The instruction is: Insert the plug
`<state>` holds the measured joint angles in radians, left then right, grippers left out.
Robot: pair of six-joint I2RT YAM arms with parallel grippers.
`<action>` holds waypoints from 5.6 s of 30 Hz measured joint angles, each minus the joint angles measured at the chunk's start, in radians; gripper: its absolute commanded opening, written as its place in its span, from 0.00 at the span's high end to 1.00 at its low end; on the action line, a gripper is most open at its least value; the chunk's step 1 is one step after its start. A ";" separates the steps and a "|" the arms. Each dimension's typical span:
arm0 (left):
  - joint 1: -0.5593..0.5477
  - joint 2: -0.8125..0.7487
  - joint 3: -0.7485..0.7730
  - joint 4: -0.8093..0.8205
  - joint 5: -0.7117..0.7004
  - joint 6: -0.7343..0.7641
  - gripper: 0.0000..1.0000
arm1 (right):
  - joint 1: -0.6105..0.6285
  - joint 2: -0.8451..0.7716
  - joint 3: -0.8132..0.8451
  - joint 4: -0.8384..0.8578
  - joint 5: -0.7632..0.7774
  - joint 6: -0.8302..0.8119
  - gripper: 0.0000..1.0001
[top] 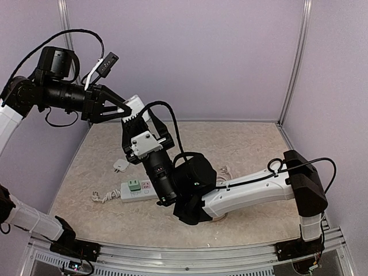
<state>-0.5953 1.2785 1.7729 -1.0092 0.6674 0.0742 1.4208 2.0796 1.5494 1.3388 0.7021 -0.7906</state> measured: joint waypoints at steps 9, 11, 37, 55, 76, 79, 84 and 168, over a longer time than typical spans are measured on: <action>-0.011 0.024 0.005 -0.063 -0.066 0.048 1.00 | -0.023 -0.088 -0.144 -0.062 -0.066 0.076 0.00; -0.010 0.025 0.013 -0.091 -0.108 0.087 1.00 | -0.033 -0.173 -0.220 -0.161 -0.101 0.117 0.00; -0.099 0.062 0.020 -0.194 -0.431 0.335 1.00 | -0.228 -0.709 -0.254 -1.428 -0.631 0.785 0.06; -0.066 0.085 -0.001 -0.035 -0.615 -0.088 1.00 | -0.228 -0.267 0.074 -1.244 -0.459 0.741 0.00; -0.058 0.085 -0.019 -0.021 -0.596 -0.061 1.00 | -0.229 -0.212 0.163 -1.270 -0.413 0.642 0.00; -0.058 0.085 -0.019 -0.023 -0.584 -0.033 1.00 | -0.232 -0.227 0.146 -1.287 -0.449 0.621 0.00; -0.067 0.083 -0.018 -0.078 -0.519 0.190 1.00 | -0.254 -0.318 0.071 -1.377 -0.693 0.566 0.00; -0.098 0.194 0.086 0.019 -0.381 0.169 1.00 | -0.150 -0.215 0.013 -0.920 -0.074 0.736 0.35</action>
<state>-0.6930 1.4727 1.8591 -0.9901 0.2863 0.2432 1.2705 1.8648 1.5623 0.4191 0.6281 -0.0544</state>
